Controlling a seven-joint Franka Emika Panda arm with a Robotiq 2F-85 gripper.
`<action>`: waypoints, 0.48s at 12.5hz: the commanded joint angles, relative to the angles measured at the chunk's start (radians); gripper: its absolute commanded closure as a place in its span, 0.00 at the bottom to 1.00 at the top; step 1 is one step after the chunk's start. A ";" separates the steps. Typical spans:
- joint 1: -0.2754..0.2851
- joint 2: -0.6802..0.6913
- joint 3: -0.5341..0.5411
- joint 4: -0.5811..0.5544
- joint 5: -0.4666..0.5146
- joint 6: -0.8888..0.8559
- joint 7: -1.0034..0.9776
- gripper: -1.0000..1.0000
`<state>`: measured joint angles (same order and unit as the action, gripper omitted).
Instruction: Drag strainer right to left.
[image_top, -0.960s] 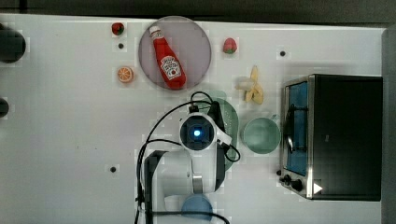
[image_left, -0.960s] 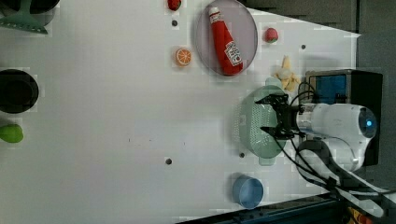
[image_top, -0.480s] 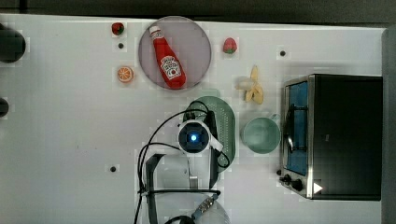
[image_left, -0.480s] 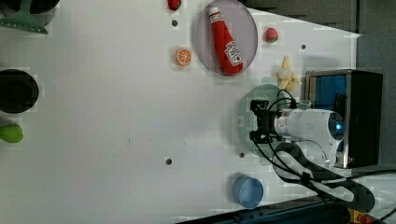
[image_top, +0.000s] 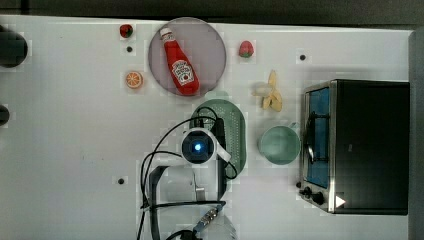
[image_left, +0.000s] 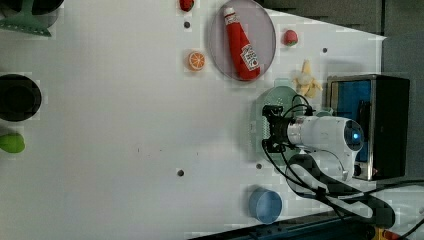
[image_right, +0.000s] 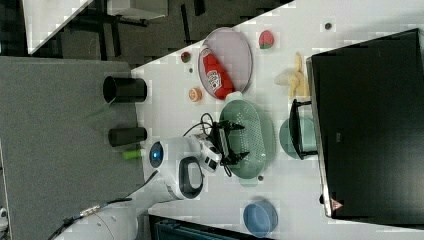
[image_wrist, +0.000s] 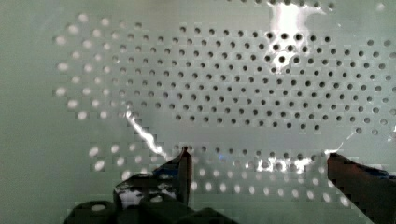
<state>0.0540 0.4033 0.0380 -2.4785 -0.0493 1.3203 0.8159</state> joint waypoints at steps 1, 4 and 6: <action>0.071 -0.019 0.009 0.012 0.005 -0.021 0.093 0.00; 0.123 -0.004 0.010 0.037 0.010 -0.054 0.098 0.00; 0.159 0.009 0.011 0.065 0.034 -0.075 0.133 0.00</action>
<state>0.1791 0.4282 0.0500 -2.4258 0.0055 1.2598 0.8726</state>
